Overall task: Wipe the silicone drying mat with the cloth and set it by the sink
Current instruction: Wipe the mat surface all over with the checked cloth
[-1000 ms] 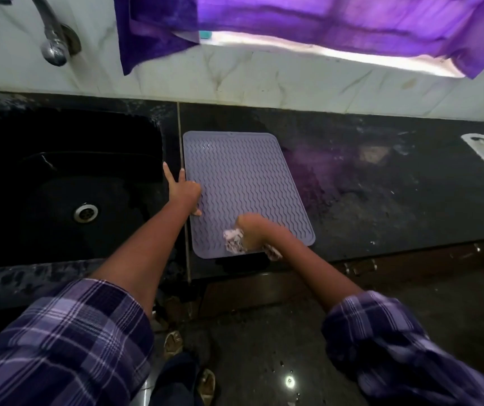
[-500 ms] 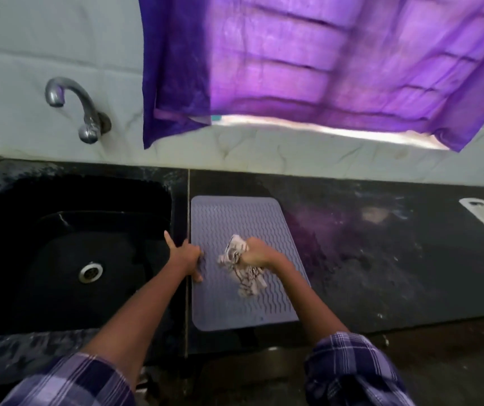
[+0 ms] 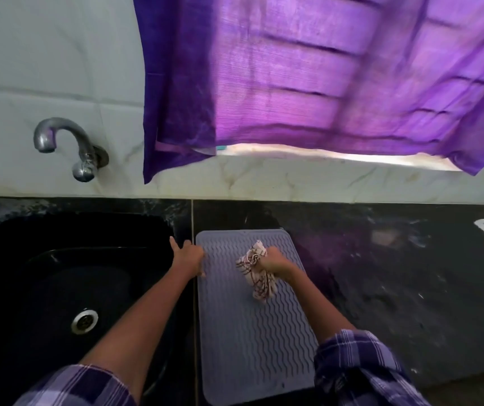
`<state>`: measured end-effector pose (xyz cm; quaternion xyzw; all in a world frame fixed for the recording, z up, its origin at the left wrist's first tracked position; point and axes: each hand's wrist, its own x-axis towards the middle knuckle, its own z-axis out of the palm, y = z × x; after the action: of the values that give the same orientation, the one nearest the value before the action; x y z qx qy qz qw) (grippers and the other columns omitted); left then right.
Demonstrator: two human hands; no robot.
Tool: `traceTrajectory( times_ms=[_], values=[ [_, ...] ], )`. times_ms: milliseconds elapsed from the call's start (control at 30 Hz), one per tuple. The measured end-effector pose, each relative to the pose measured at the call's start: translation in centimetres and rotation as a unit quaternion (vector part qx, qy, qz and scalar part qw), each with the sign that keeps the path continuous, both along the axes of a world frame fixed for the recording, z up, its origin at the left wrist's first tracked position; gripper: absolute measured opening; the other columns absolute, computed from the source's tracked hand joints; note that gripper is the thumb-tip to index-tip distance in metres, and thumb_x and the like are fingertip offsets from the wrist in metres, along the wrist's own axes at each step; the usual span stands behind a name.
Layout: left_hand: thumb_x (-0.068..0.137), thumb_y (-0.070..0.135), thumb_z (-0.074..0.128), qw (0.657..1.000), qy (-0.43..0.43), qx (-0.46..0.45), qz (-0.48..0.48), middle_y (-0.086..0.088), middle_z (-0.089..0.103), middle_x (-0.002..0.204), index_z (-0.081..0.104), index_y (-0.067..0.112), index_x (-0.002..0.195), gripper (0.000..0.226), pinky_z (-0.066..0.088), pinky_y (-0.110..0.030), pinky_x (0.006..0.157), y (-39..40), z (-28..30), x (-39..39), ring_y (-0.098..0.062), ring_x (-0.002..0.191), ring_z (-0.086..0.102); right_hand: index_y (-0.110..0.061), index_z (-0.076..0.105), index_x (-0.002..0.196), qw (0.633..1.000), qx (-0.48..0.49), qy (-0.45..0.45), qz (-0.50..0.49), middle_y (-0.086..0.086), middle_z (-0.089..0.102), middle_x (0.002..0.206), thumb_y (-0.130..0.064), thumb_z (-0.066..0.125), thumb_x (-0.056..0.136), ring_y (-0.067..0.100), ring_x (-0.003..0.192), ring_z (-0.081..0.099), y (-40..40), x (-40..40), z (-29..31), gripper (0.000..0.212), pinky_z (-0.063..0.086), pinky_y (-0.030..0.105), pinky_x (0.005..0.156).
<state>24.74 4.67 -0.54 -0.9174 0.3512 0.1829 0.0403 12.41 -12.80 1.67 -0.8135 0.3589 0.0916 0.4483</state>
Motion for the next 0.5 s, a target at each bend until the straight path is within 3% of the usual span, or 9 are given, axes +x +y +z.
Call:
traceTrajectory(
  times_ms=[100, 167, 267, 367, 500],
  values=[
    [0.077, 0.043, 0.073, 1.0, -0.019, 0.004, -0.008, -0.006, 0.051, 0.136, 0.053, 0.017, 0.129, 0.062, 0.002, -0.068, 0.113, -1.1, -0.6, 1.5, -0.026, 0.138, 0.028, -0.014, 0.059, 0.077, 0.987, -0.144, -0.035, 0.068, 0.01, 0.061, 0.084, -0.009, 0.059, 0.084, 0.022, 0.084, 0.06, 0.1, 3.9, 0.9, 0.009, 0.05, 0.035, 0.076],
    [0.072, 0.052, 0.073, 0.999, -0.034, 0.021, -0.026, -0.005, 0.04, 0.148, 0.036, 0.016, 0.143, 0.087, 0.002, -0.071, 0.11, -2.1, -1.0, 2.5, -0.028, 0.141, 0.022, -0.012, 0.065, 0.092, 0.959, -0.252, -0.05, 0.117, 0.012, 0.068, 0.09, -0.013, 0.059, 0.085, 0.025, 0.088, 0.066, 0.3, 7.0, 1.0, 0.009, 0.052, 0.036, 0.078],
    [0.065, 0.063, 0.073, 0.995, -0.058, 0.076, -0.043, -0.002, 0.029, 0.156, 0.02, 0.019, 0.152, 0.111, -0.003, -0.073, 0.108, -3.4, -1.7, 3.8, -0.029, 0.146, 0.014, -0.017, 0.058, 0.122, 0.9, -0.372, -0.002, 0.225, 0.013, 0.065, 0.118, -0.014, 0.059, 0.085, 0.032, 0.11, 0.059, 0.9, 11.0, -0.7, 0.037, 0.046, 0.042, 0.093],
    [0.058, 0.07, 0.073, 0.994, -0.071, 0.082, -0.034, -0.001, 0.038, 0.151, 0.026, 0.025, 0.15, 0.113, -0.006, -0.071, 0.11, -3.9, -2.6, 5.0, -0.028, 0.145, 0.018, -0.012, 0.05, 0.129, 0.865, -0.411, 0.081, 0.277, 0.014, 0.049, 0.131, -0.012, 0.06, 0.086, 0.034, 0.12, 0.046, 1.7, 12.9, -4.3, 0.044, 0.043, 0.046, 0.097],
    [0.054, 0.077, 0.068, 0.991, -0.081, 0.094, -0.047, -0.002, 0.043, 0.147, 0.029, 0.026, 0.148, 0.114, -0.006, -0.07, 0.11, -3.9, -2.5, 5.6, -0.027, 0.141, 0.025, -0.007, 0.055, 0.119, 0.874, -0.398, 0.036, 0.277, 0.015, 0.055, 0.124, -0.012, 0.06, 0.086, 0.032, 0.114, 0.05, 1.0, 12.9, -4.6, 0.034, 0.048, 0.041, 0.095]
  ],
)
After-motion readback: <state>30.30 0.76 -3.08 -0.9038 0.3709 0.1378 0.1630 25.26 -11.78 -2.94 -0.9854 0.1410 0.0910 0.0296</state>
